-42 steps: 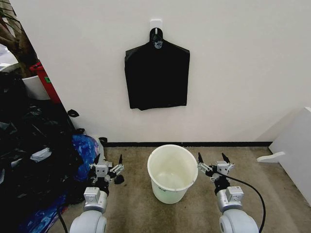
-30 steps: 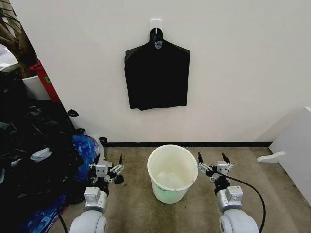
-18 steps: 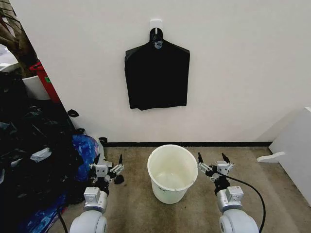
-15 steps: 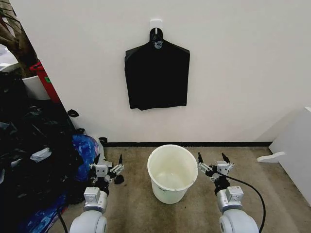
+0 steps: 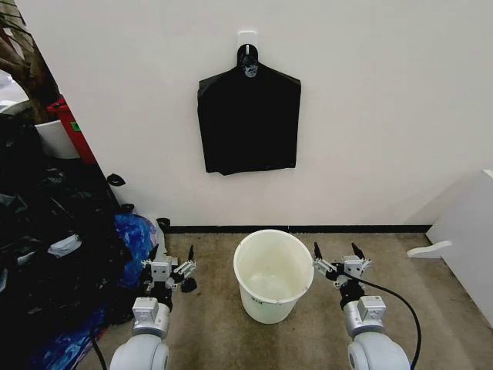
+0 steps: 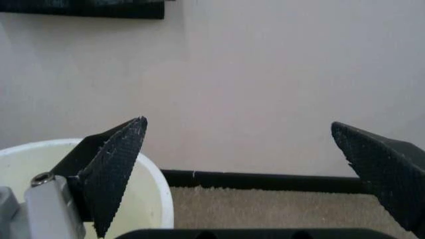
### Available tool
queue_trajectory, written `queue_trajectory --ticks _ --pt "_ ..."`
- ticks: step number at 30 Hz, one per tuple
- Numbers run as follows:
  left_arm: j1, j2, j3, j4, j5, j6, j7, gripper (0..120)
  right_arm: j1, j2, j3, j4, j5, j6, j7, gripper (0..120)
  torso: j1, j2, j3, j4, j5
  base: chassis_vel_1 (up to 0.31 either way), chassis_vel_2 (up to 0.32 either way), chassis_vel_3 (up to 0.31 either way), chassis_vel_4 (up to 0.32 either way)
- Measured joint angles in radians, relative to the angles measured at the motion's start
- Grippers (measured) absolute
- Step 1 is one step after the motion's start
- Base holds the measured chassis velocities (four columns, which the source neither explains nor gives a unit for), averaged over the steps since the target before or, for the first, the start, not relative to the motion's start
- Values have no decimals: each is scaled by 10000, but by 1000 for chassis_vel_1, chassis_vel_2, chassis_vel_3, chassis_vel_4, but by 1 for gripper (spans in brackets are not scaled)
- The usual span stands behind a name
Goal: Place the garbage bag over the trash bin.
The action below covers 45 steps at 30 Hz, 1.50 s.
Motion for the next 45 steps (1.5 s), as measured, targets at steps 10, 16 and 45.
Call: queue_trajectory --ticks 10,16,45 --pt "993 836 -603 -2758 -881 608 -513 100 -1576 553 -109 2309 511 465 -228 100 0 0 0 1 -2 0 0 0 0" --pt "1614 1376 -978 -3938 -1372 790 -585 100 -2098 609 -65 3196 1149 504 -508 100 0 1 -1 0 5 0 0 0 0" --pt "2168 2681 -1171 -3707 -2504 -5 -1008 100 2025 -1927 -819 2288 9105 -1433 1324 100 0 0 2 -1 0 0 0 0 0"
